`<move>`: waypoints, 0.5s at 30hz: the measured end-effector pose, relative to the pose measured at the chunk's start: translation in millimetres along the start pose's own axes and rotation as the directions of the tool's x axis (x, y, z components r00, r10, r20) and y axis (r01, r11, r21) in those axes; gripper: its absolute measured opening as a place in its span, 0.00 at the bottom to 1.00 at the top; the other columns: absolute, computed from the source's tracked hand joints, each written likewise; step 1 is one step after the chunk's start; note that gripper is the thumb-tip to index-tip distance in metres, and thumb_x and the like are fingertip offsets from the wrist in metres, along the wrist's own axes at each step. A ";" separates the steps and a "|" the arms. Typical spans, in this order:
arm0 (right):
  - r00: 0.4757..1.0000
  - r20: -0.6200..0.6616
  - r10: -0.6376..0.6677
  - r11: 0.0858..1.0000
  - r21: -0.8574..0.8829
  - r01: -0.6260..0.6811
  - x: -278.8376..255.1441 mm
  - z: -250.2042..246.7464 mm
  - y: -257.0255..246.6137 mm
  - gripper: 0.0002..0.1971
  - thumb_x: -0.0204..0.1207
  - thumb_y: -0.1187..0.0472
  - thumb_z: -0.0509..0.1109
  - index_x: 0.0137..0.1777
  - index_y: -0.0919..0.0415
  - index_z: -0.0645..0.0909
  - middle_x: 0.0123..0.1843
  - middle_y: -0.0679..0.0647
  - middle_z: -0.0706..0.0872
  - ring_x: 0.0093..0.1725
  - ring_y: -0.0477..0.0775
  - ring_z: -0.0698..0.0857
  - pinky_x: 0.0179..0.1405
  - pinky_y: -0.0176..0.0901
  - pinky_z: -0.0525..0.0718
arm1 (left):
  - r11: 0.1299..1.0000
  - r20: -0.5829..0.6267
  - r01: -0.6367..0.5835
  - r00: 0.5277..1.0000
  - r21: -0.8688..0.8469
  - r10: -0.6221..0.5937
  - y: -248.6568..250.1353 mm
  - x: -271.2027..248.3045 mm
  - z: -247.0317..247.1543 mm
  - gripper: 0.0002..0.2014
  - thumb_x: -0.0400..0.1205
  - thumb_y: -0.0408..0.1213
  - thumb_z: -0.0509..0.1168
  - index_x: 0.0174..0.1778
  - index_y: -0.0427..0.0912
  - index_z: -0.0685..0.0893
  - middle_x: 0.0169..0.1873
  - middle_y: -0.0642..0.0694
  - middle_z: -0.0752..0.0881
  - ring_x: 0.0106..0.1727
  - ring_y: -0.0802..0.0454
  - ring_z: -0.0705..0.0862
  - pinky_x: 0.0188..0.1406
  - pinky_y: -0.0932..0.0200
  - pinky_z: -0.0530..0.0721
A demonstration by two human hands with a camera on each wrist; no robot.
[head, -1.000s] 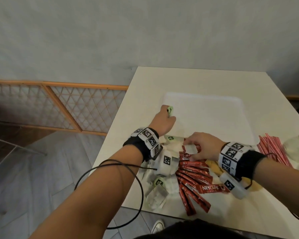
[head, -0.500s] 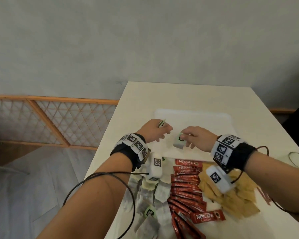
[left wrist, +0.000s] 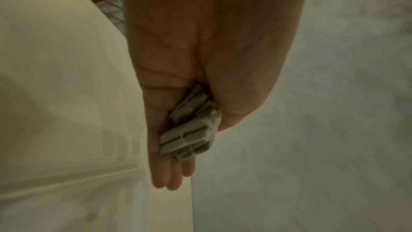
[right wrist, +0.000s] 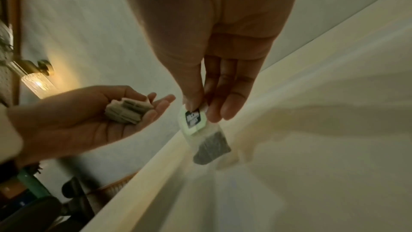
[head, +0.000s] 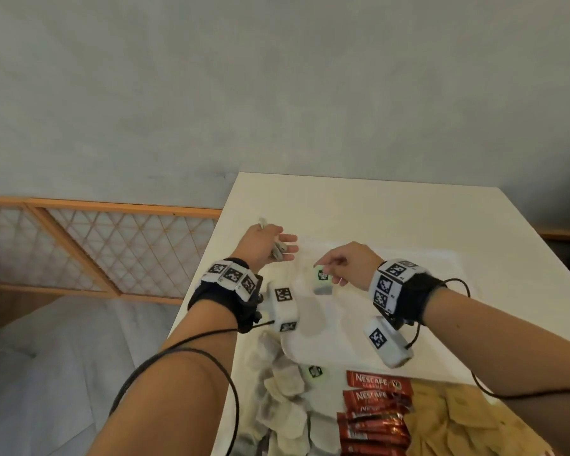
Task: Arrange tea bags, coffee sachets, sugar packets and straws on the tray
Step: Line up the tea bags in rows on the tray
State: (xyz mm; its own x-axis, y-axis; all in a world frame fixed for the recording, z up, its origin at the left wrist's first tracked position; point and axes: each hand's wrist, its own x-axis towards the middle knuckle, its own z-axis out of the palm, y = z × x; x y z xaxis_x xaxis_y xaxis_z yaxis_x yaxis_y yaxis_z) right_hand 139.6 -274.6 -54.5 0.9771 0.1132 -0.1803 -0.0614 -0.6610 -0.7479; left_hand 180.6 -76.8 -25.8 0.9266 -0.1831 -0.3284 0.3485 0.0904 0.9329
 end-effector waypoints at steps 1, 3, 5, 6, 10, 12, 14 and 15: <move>1.000 -0.013 0.000 1.000 -0.021 0.000 9.6 2.2 2.6 0.09 0.78 0.69 0.70 0.51 0.57 0.90 0.35 0.53 0.89 0.31 0.47 0.83 0.34 0.33 0.85 | 0.999 -0.006 0.018 1.000 -0.027 -0.018 1.9 9.1 -4.6 0.08 0.90 0.30 0.51 0.52 0.33 0.74 0.53 0.32 0.85 0.47 0.36 0.87 0.44 0.47 0.88; 0.998 -0.070 0.001 0.998 -0.070 -0.006 29.7 5.0 8.3 0.10 0.77 0.68 0.70 0.50 0.56 0.91 0.36 0.56 0.90 0.31 0.47 0.83 0.38 0.35 0.84 | 0.999 -0.013 0.020 1.000 -0.028 -0.020 5.2 27.5 -13.9 0.09 0.90 0.32 0.53 0.56 0.34 0.78 0.60 0.32 0.84 0.56 0.34 0.86 0.52 0.42 0.87; 0.993 -0.122 0.007 0.995 -0.102 -0.020 49.1 6.0 12.2 0.12 0.77 0.70 0.68 0.49 0.55 0.91 0.32 0.46 0.88 0.30 0.42 0.82 0.38 0.31 0.84 | 0.999 0.011 -0.001 1.000 0.054 0.000 8.2 41.9 -20.5 0.12 0.90 0.36 0.56 0.63 0.37 0.81 0.61 0.34 0.84 0.58 0.35 0.86 0.54 0.40 0.87; 0.990 -0.141 0.014 0.995 -0.096 -0.028 58.6 6.3 13.1 0.12 0.77 0.70 0.68 0.49 0.55 0.90 0.31 0.44 0.87 0.31 0.42 0.84 0.40 0.32 0.85 | 0.995 0.035 -0.004 0.999 0.096 0.001 9.3 47.6 -22.3 0.13 0.90 0.39 0.58 0.64 0.40 0.83 0.60 0.34 0.84 0.58 0.36 0.87 0.55 0.41 0.88; 0.983 -0.183 0.024 1.000 0.005 -0.024 89.4 6.4 16.6 0.08 0.77 0.69 0.70 0.47 0.58 0.90 0.36 0.51 0.91 0.35 0.52 0.87 0.45 0.46 0.90 | 0.990 0.085 0.065 0.993 0.126 -0.076 7.8 65.0 -19.7 0.12 0.89 0.39 0.60 0.64 0.41 0.83 0.52 0.37 0.88 0.50 0.41 0.90 0.50 0.46 0.91; 0.981 -0.195 0.016 0.999 0.032 -0.010 99.7 6.5 16.4 0.08 0.77 0.70 0.70 0.49 0.60 0.90 0.36 0.53 0.90 0.33 0.51 0.86 0.43 0.45 0.89 | 0.989 0.058 0.127 0.990 0.073 -0.131 5.6 70.3 -16.9 0.12 0.88 0.37 0.62 0.64 0.34 0.81 0.49 0.36 0.88 0.46 0.41 0.90 0.47 0.48 0.91; 0.980 -0.197 0.006 0.999 0.052 0.004 106.9 7.2 14.6 0.07 0.77 0.69 0.71 0.49 0.61 0.90 0.35 0.54 0.90 0.32 0.51 0.85 0.42 0.43 0.89 | 0.985 0.047 0.169 0.984 0.025 -0.170 2.1 73.3 -16.1 0.10 0.87 0.33 0.62 0.59 0.31 0.79 0.47 0.35 0.89 0.44 0.40 0.89 0.45 0.48 0.91; 0.982 -0.190 -0.001 0.999 0.045 0.010 109.9 7.6 13.1 0.07 0.77 0.69 0.72 0.49 0.61 0.90 0.33 0.53 0.89 0.31 0.49 0.85 0.41 0.40 0.88 | 0.983 0.051 0.181 0.982 0.012 -0.182 0.5 74.1 -16.0 0.08 0.87 0.32 0.61 0.57 0.30 0.79 0.46 0.34 0.88 0.43 0.40 0.89 0.44 0.48 0.91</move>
State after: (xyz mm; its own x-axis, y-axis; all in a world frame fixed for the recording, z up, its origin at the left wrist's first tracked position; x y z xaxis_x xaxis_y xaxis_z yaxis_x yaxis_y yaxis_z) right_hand 244.6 -265.1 -88.9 0.9981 -0.0293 -0.0545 -0.0608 -0.6255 -0.7779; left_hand 251.8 -74.7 -52.0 0.8393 -0.2466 -0.4845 0.5092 0.0443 0.8595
